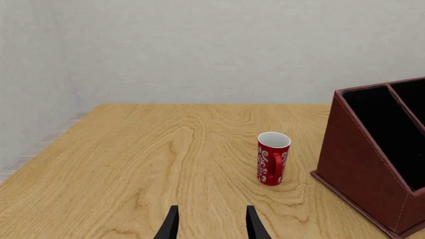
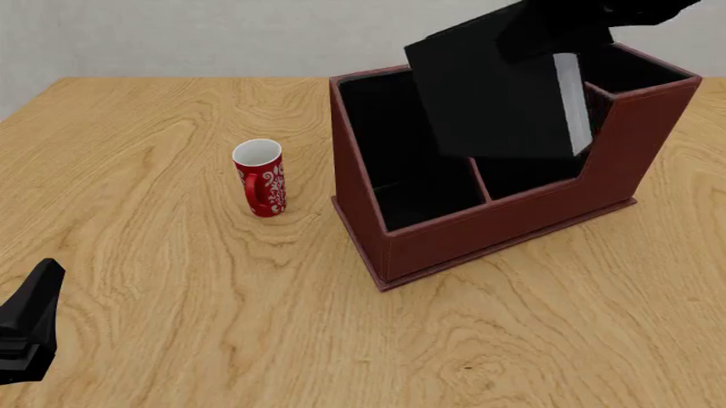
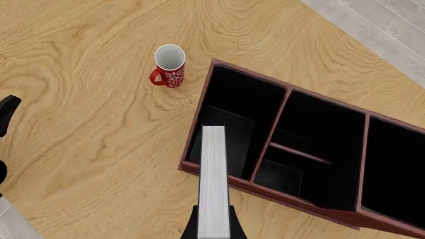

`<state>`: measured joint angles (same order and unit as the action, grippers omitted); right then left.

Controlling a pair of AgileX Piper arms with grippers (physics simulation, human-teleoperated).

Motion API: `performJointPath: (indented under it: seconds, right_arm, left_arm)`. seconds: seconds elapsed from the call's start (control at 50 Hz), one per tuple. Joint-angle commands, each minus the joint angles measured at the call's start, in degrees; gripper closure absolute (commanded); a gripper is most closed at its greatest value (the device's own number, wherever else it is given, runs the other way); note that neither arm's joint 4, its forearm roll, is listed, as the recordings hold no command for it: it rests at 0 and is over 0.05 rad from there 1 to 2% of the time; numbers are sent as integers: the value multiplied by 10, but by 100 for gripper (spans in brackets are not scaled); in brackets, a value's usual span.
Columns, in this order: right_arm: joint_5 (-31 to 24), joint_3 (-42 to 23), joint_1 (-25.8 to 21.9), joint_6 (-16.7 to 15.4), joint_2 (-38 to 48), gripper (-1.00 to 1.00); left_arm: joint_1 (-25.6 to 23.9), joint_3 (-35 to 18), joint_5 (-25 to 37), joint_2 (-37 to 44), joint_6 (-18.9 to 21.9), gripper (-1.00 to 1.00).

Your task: Pick up the book and place it in the left compartment of the caddy.

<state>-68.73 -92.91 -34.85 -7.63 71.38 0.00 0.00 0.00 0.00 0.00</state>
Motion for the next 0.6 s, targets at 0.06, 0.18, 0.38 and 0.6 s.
performJointPath:
  seconds: [0.06, 0.18, 0.38, 0.6]
  right_arm:
    - [33, 20, 2, 15, 16, 100]
    - [48, 31, 9, 12, 25, 100]
    - [73, 40, 18, 9, 42, 100]
    - [101, 64, 17, 11, 54, 100]
  left_arm:
    - [0, 0, 0, 0, 0, -100]
    - [0, 0, 0, 0, 0, -100]
    - [0, 0, 0, 0, 0, -100]
    - [0, 0, 0, 0, 0, -100]
